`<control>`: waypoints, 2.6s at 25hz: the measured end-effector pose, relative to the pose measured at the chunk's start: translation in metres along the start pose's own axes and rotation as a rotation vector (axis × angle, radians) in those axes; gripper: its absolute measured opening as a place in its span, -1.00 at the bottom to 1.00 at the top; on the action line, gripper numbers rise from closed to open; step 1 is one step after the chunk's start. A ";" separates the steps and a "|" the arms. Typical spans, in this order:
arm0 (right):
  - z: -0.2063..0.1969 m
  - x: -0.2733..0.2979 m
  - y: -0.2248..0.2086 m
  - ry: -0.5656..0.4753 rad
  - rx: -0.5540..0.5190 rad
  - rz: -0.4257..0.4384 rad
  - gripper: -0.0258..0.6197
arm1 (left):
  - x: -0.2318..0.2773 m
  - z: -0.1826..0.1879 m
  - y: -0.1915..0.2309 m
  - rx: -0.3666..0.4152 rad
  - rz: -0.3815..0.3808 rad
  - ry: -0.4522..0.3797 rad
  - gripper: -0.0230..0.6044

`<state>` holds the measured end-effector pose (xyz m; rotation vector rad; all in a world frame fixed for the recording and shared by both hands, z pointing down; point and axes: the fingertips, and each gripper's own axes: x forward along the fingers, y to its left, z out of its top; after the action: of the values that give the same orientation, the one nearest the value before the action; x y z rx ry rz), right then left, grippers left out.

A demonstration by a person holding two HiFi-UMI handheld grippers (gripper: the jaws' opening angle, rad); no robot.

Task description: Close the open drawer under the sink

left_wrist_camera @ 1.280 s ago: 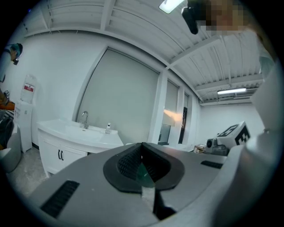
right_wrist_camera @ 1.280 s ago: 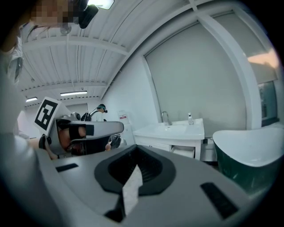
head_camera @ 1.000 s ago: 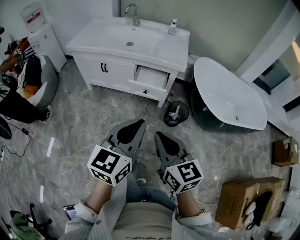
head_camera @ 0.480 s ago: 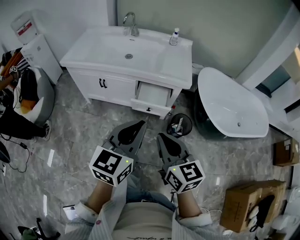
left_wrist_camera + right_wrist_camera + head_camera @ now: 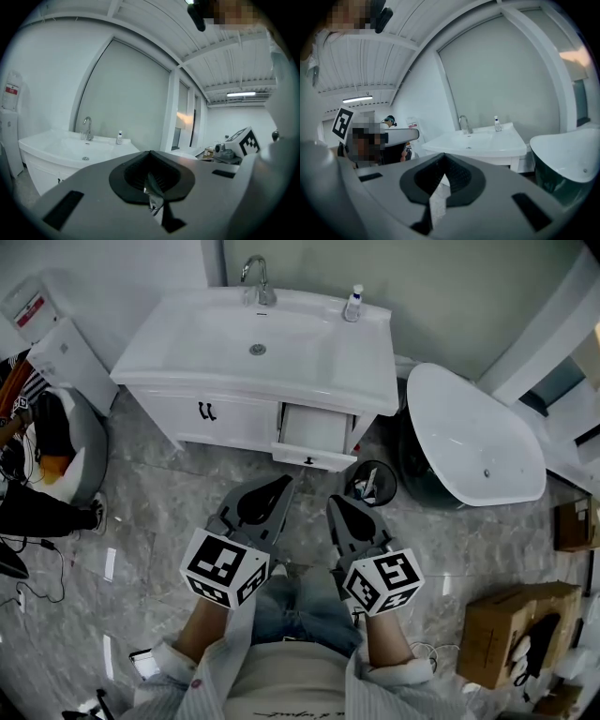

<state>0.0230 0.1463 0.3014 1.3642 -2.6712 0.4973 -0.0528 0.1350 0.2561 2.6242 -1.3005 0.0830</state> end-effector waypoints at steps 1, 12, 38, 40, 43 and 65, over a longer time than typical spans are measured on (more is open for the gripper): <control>-0.001 0.002 -0.002 0.004 0.005 -0.009 -0.89 | 0.001 -0.001 0.002 -0.005 -0.003 0.005 -0.88; -0.009 0.041 -0.045 0.053 0.057 -0.042 -0.89 | 0.036 -0.015 0.040 -0.040 0.019 0.046 -0.88; 0.075 0.178 -0.176 0.087 0.028 -0.017 -0.89 | 0.225 0.043 0.119 -0.036 -0.001 0.042 -0.88; 0.075 0.182 -0.176 0.086 0.035 -0.018 -0.89 | 0.228 0.043 0.121 -0.036 -0.010 0.046 -0.88; 0.074 0.186 -0.175 0.083 0.044 -0.024 -0.89 | 0.232 0.042 0.125 -0.036 -0.027 0.055 -0.88; -0.019 0.198 -0.186 0.224 0.163 -0.118 -0.89 | 0.248 -0.048 0.139 -0.070 -0.092 0.193 -0.88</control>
<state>0.0534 -0.1011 0.4110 1.4037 -2.4008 0.8171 -0.0100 -0.1302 0.3618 2.5400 -1.0980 0.2638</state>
